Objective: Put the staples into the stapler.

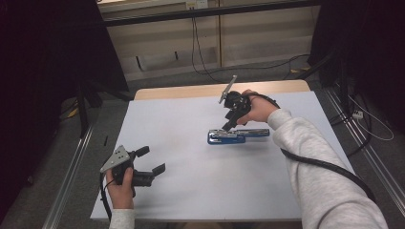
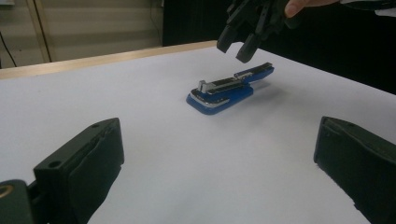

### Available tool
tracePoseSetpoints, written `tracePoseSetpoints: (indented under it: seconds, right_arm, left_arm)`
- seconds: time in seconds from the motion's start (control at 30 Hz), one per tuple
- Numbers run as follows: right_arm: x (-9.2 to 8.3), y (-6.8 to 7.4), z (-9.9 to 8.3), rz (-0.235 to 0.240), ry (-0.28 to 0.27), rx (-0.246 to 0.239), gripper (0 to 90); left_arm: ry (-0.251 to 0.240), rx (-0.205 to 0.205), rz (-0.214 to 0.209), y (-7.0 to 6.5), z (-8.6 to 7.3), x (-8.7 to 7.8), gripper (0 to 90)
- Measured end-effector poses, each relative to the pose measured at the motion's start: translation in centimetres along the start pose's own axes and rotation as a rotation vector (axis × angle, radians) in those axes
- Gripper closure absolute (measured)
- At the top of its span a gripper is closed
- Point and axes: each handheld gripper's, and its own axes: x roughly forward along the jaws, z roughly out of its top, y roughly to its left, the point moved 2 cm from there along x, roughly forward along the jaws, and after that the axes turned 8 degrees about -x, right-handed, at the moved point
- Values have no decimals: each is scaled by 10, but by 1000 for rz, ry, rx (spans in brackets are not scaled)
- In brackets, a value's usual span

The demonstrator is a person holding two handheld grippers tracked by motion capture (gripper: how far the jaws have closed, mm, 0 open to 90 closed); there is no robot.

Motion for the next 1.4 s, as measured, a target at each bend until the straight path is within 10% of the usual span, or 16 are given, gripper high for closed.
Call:
tracePoseSetpoints:
  seconds: [0.5,1.4]
  right_arm:
    - [-25,3,-53,-84,-124,170,206]
    - [-37,32,-137,-225,-250,312,106]
  left_arm:
    - [16,-27,0,3,3,17,17]
    - [45,-23,-20,0,8,44,18]
